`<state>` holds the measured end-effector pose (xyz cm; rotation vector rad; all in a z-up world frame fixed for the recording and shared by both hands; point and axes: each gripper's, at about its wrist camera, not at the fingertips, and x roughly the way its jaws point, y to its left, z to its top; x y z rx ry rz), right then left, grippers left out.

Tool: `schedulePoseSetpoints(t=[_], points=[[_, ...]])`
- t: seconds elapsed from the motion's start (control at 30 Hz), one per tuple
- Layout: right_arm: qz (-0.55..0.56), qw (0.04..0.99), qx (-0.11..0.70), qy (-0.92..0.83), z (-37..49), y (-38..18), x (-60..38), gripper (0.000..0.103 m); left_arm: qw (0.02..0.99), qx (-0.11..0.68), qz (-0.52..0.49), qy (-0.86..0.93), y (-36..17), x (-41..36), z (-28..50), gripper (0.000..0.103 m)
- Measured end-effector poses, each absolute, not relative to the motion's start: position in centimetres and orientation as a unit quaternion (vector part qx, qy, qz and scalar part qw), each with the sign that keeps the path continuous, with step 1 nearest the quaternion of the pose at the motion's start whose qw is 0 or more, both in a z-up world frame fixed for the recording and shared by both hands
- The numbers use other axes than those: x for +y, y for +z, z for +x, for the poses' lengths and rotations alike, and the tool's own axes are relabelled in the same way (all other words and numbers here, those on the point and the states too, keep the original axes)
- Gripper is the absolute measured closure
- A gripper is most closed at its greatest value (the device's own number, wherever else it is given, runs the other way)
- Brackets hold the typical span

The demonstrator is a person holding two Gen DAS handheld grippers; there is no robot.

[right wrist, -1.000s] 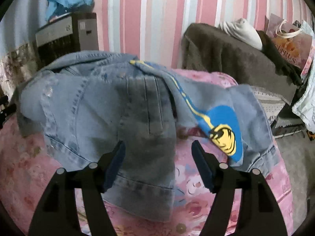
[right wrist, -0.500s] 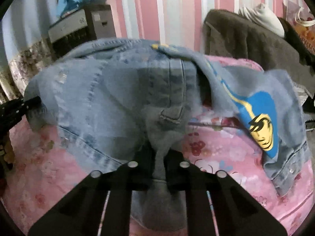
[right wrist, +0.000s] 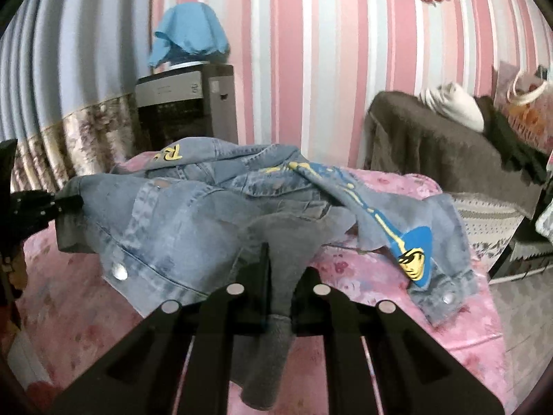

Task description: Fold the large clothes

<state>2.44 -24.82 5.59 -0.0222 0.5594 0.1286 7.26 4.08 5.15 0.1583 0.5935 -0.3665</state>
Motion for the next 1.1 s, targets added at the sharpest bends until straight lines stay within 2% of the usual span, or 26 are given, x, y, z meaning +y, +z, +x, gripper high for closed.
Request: schedulePoseSetpoints(t=[0.13,0.3,0.4,0.43,0.47,0.5,0.53,0.57,0.83,1.1], points=[[-0.025,0.953,0.292,0.071,-1.4,4.9,-24.6,0.094,0.930,0.312,0.064,-0.185,4.1,5.7,3.0,0.099],[-0.033,0.935,0.346,0.073,-2.6,0.2,-23.9,0.094,0.913,0.356,0.084,-0.179,-1.2,5.5,1.1,0.098],[-0.022,0.921,0.381,0.077,-2.4,-2.7,-24.3,0.090,0.913,0.362,0.088,-0.169,-2.5,5.5,1.0,0.087],[-0.019,0.920,0.383,0.075,-2.3,-3.0,-24.5,0.087,0.915,0.356,0.098,-0.161,-2.4,5.4,1.0,0.077],[-0.007,0.921,0.383,0.076,-2.5,-3.0,-25.0,0.078,0.918,0.351,0.103,-0.155,-2.3,5.5,0.9,0.062],[0.002,0.921,0.381,0.076,-2.5,-2.8,-25.5,0.071,0.923,0.340,0.105,-0.144,-1.8,5.8,0.6,0.052],[0.011,0.923,0.376,0.076,-2.6,-2.4,-26.0,0.056,0.927,0.331,0.103,-0.141,-1.2,6.1,0.3,0.034],[0.021,0.928,0.366,0.072,-2.9,-1.6,-26.7,0.049,0.931,0.322,0.102,-0.138,-0.7,6.3,0.2,0.023],[-0.030,0.950,0.309,0.030,0.6,3.4,-27.7,0.049,0.943,0.283,0.119,-0.126,3.5,6.2,4.5,0.021],[-0.081,0.943,0.319,0.049,9.5,4.7,-25.4,0.049,0.939,0.270,0.144,-0.159,6.2,4.2,13.3,0.016]])
